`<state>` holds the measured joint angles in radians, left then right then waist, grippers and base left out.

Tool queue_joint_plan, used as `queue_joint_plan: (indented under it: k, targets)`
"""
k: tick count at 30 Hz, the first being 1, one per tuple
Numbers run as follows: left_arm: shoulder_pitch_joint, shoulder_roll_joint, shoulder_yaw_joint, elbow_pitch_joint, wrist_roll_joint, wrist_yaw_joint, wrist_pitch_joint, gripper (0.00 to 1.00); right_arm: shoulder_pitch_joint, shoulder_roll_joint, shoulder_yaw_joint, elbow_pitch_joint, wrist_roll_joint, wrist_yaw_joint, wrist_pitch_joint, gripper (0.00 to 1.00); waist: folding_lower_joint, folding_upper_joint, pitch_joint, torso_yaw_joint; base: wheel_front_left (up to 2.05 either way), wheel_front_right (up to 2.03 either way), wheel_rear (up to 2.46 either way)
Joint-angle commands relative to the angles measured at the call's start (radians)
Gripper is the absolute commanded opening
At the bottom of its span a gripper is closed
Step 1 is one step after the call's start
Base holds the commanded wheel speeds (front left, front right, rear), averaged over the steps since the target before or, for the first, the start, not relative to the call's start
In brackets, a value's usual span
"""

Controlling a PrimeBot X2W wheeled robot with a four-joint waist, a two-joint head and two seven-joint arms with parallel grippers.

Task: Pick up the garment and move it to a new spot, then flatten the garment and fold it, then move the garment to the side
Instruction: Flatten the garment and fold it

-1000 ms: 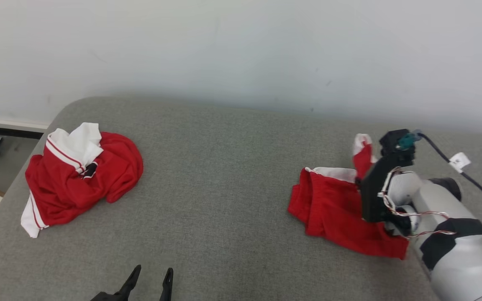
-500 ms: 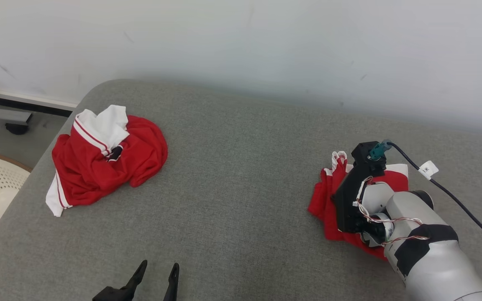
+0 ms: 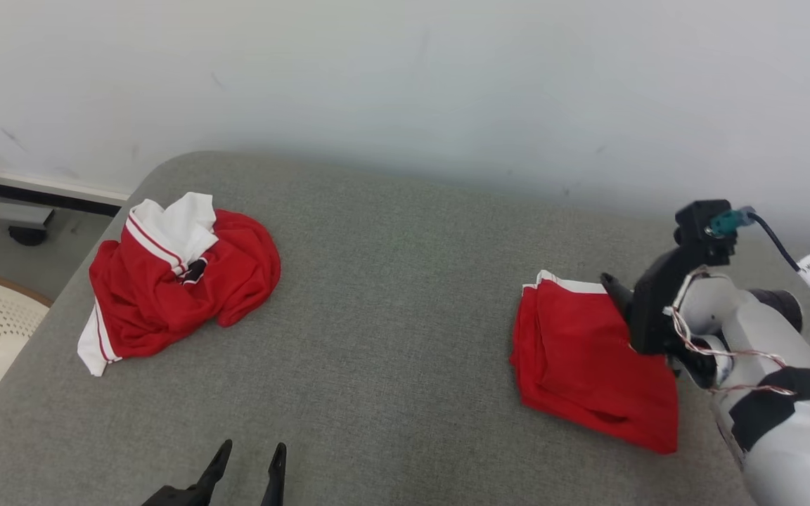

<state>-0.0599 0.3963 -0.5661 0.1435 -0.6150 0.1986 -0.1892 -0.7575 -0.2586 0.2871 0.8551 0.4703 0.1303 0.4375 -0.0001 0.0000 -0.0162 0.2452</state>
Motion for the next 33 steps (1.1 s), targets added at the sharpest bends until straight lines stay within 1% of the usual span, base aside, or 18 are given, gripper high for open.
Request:
queue_joint_plan:
  k: [1,4,6,7,8,9,17,20,25,29,30,31,32,33]
  targets:
    - [0.009,0.005,0.005,-0.009,-0.003,0.002,-0.005,1.0,0.042,-0.016,-0.015,-0.004,-0.026,0.001,-0.009,1.0,0.0001,0.0,-0.012,-0.016,0.0,0.0,0.0]
    - [0.013,0.004,0.002,-0.013,-0.006,0.002,-0.006,1.0,0.096,-0.03,-0.035,-0.014,-0.078,0.001,-0.025,1.0,0.0001,0.0,-0.012,-0.026,0.0,0.0,0.0]
    - [0.011,0.0,-0.001,-0.015,-0.008,0.001,-0.007,1.0,0.138,-0.023,-0.037,-0.024,-0.111,0.001,-0.039,1.0,0.0001,0.0,-0.008,-0.03,0.0,0.0,0.0]
    - [0.009,-0.002,-0.002,-0.015,-0.008,0.001,-0.008,1.0,0.159,-0.008,-0.031,-0.032,-0.122,0.001,-0.047,0.84,0.0001,0.0,-0.004,-0.032,0.0,0.0,0.0]
    - [0.008,-0.003,-0.003,-0.015,-0.008,0.001,-0.009,1.0,0.179,0.009,-0.027,-0.043,-0.127,0.001,-0.052,0.47,0.0001,0.0,-0.002,-0.034,0.0,0.0,0.0]
    - [0.006,-0.004,-0.002,-0.014,-0.009,0.001,-0.01,1.0,0.197,0.027,-0.017,-0.057,-0.133,0.001,-0.052,0.0,0.0001,0.0,0.002,-0.036,0.0,0.0,0.0]
    - [-0.017,-0.009,-0.006,-0.001,-0.013,-0.006,-0.014,1.0,0.257,0.133,0.08,-0.112,-0.167,0.001,-0.065,0.0,0.0001,0.0,0.015,-0.038,0.0,0.0,0.0]
    - [-0.023,-0.011,-0.01,0.006,-0.012,-0.01,-0.014,1.0,0.267,0.157,0.128,-0.125,-0.159,0.001,-0.066,0.0,0.0001,0.0,0.012,-0.032,0.0,0.0,0.0]
    - [-0.014,-0.009,-0.012,0.012,-0.016,-0.006,-0.016,1.0,0.275,0.178,0.203,-0.176,-0.119,0.001,-0.063,0.0,0.0001,0.0,-0.001,-0.026,0.0,0.0,0.0]
    - [-0.002,-0.004,-0.007,0.011,-0.021,0.001,-0.019,1.0,0.294,0.174,0.208,-0.217,-0.092,0.001,-0.068,0.0,0.0001,0.0,-0.012,-0.029,0.0,0.0,0.0]
    - [0.001,-0.003,-0.004,0.008,-0.022,0.003,-0.023,1.0,0.303,0.168,0.202,-0.231,-0.084,0.001,-0.069,0.02,0.0001,0.0,-0.015,-0.031,0.0,0.0,0.0]
    - [0.005,-0.001,-0.001,0.004,-0.023,0.003,-0.024,1.0,0.31,0.161,0.19,-0.254,-0.079,0.001,-0.075,0.23,0.0001,0.0,-0.02,-0.035,0.0,0.0,0.0]
    - [0.011,-0.002,0.003,0.0,-0.026,0.004,-0.029,1.0,0.319,0.155,0.173,-0.279,-0.072,0.001,-0.086,0.73,0.0001,0.0,-0.023,-0.04,0.0,0.0,0.0]
    - [0.017,-0.003,0.009,-0.004,-0.029,0.006,-0.034,1.0,0.333,0.152,0.151,-0.302,-0.068,0.001,-0.095,1.0,0.0001,0.0,-0.027,-0.045,0.0,0.0,0.0]
